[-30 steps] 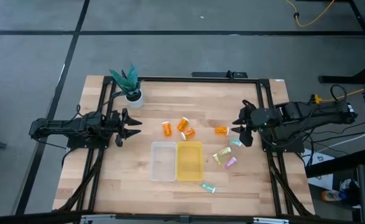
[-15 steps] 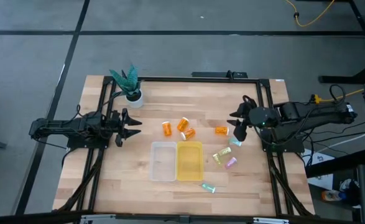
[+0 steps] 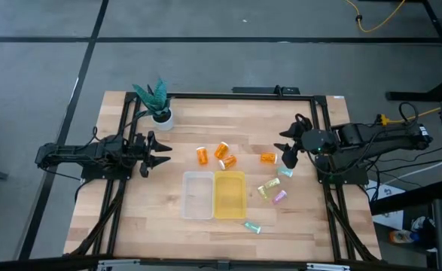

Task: Pick and place medicine bottles into bin by pill shape (circle, oval)
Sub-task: Put the blue tablet bottle into the transparent bin

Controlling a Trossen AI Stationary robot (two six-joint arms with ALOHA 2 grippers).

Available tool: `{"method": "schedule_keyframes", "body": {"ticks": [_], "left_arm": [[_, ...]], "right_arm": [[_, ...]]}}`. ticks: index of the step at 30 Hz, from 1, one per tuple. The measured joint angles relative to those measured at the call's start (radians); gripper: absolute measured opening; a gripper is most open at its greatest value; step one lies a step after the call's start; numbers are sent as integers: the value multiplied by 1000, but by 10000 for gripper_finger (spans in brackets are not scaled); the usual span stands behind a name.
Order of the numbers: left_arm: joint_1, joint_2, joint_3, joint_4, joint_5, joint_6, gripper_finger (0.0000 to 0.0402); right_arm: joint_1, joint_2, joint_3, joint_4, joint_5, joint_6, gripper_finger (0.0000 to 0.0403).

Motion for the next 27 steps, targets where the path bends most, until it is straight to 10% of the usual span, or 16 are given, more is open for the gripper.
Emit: {"method": "schedule_keyframes", "body": {"ticks": [11,27], "left_arm": [[0,0,0,0,-1,0,190],[0,0,0,0,-2,0,190]], "right_arm": [[0,0,0,-2,-11,1,257],[-91,245,-29,-268,-297,233,257]]}}
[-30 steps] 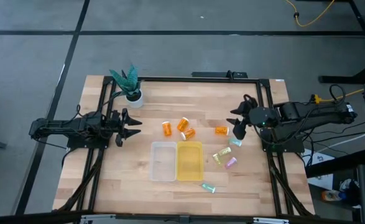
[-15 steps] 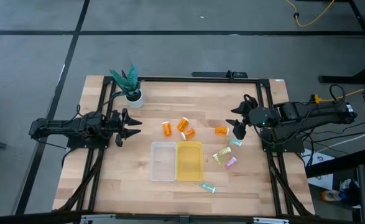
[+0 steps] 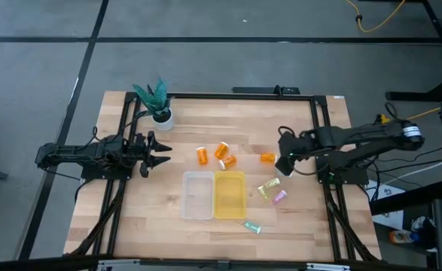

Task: Pick and place medicine bottles into bin by pill shape (circle, oval)
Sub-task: Put the blue tablet bottle into the transparent bin

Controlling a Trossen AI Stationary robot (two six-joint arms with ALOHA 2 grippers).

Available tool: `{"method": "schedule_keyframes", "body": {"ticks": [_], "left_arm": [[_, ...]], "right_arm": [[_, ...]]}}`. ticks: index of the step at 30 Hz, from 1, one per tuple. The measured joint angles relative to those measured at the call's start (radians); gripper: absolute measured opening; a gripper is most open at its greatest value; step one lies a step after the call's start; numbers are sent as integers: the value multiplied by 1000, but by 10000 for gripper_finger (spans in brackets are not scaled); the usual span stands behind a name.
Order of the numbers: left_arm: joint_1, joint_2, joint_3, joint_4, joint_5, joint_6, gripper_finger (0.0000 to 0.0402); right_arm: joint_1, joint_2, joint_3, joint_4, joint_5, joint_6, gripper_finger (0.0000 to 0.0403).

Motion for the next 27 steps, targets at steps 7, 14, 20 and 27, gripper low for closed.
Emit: {"method": "schedule_keyframes", "body": {"ticks": [7,14,20,27], "left_arm": [[0,0,0,0,-1,0,190],[0,0,0,0,-1,0,190],[0,0,0,0,-1,0,190],[0,0,0,0,-1,0,190]], "right_arm": [[0,122,0,-44,-63,2,257],[0,181,-47,-35,-150,-2,257],[0,194,-125,51,-164,-1,257],[1,194,-180,144,-208,1,257]]}}
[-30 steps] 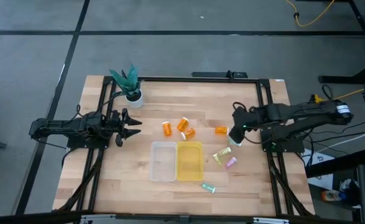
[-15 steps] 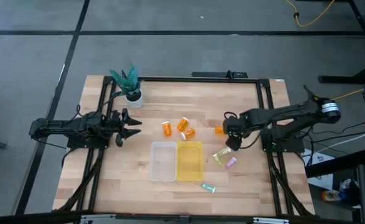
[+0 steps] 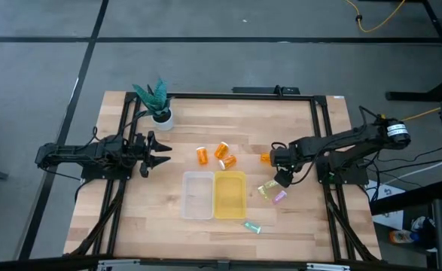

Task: Pick and place medicine bottles into bin by pill shape (circle, oval)
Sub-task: Put the blue tablet bottle into the transparent bin

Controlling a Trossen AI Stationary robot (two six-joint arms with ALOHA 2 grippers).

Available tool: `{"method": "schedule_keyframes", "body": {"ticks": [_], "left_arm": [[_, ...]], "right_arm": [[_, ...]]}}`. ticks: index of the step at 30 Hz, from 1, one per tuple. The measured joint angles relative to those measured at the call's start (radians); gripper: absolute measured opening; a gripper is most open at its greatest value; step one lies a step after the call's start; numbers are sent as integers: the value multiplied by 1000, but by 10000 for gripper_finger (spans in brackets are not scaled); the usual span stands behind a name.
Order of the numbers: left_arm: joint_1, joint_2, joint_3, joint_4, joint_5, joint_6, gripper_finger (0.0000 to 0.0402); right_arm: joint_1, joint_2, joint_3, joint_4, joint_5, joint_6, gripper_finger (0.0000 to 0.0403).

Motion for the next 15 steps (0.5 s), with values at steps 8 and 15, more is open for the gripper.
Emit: {"method": "schedule_keyframes", "body": {"ticks": [8,15], "left_arm": [[0,0,0,0,0,0,190],[0,0,0,1,0,0,190]], "right_arm": [[0,6,-52,36,8,-3,257],[0,7,-128,133,11,24,254]]}}
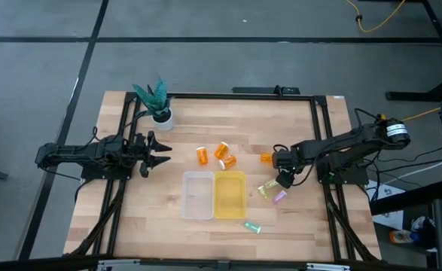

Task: Pick and place medicine bottles into bin by pill shape (circle, oval)
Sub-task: Put the blue tablet bottle into the transparent bin

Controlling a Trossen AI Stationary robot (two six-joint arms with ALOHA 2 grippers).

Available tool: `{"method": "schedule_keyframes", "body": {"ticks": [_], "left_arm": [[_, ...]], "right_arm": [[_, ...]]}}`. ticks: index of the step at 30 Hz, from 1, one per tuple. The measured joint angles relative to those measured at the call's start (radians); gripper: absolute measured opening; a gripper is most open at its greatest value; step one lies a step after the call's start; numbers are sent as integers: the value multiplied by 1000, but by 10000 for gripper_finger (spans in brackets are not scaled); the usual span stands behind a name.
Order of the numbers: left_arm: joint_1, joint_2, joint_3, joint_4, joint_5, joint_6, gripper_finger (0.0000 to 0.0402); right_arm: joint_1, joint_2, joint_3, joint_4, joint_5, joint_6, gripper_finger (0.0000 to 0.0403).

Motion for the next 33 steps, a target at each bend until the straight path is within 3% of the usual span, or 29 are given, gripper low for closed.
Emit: {"method": "schedule_keyframes", "body": {"ticks": [20,33], "left_arm": [[0,0,0,5,-29,-1,190],[0,0,0,5,-29,52,190]], "right_arm": [[0,-2,-7,20,27,12,214],[0,3,43,-24,45,86,88]]}}
